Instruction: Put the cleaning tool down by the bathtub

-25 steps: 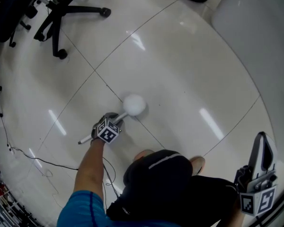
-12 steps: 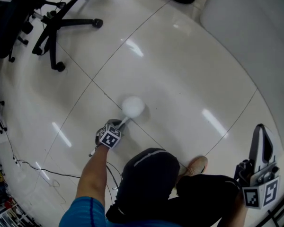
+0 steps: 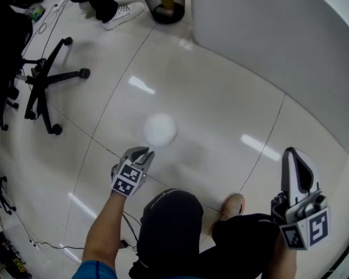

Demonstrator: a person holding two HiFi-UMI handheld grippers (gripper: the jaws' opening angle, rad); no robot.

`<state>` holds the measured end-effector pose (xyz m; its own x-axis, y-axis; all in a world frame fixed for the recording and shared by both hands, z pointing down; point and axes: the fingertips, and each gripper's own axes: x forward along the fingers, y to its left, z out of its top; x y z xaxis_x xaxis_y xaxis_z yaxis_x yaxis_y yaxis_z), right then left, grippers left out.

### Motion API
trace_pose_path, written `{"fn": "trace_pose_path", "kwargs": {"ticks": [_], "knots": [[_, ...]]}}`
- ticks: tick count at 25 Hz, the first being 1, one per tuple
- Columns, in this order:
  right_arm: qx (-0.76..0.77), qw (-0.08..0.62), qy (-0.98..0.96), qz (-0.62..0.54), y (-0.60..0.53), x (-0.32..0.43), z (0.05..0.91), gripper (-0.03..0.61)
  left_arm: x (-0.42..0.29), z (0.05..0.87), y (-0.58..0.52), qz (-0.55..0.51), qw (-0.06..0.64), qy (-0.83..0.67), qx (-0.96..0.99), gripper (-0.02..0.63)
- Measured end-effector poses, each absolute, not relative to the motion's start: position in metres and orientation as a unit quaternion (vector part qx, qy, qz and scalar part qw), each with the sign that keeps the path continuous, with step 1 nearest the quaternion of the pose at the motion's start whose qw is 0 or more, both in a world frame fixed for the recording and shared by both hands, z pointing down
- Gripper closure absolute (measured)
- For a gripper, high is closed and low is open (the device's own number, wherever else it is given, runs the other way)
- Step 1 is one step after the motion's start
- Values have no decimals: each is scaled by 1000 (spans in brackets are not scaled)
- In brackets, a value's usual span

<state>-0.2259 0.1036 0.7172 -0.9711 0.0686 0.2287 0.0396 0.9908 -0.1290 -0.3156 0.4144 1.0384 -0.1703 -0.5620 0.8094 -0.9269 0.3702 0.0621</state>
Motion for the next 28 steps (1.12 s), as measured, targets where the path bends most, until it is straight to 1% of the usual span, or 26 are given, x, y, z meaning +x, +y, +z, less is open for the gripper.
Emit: {"fn": "trace_pose_path", "kwargs": {"ticks": [5, 9, 11, 16, 22, 25, 28], "knots": [[42, 129, -991, 16, 62, -204, 700, 565, -330, 952, 341, 274, 346, -715, 543, 548], [79, 185, -979, 32, 48, -179, 690, 565, -323, 851, 296, 282, 316, -712, 560, 548], [86, 198, -976, 35, 49, -168, 661, 565, -316, 797, 281, 281, 303, -713, 567, 548], [110, 202, -972, 51, 50, -146, 569, 565, -296, 672, 254, 317, 259, -705, 579, 548], [176, 207, -960, 75, 56, -97, 448, 565, -267, 506, 215, 389, 164, -649, 633, 548], [213, 210, -949, 95, 57, -63, 414, 565, -251, 447, 198, 420, 125, -624, 647, 548], [252, 208, -937, 120, 60, -21, 400, 565, -222, 410, 180, 442, 90, -598, 662, 548]]}}
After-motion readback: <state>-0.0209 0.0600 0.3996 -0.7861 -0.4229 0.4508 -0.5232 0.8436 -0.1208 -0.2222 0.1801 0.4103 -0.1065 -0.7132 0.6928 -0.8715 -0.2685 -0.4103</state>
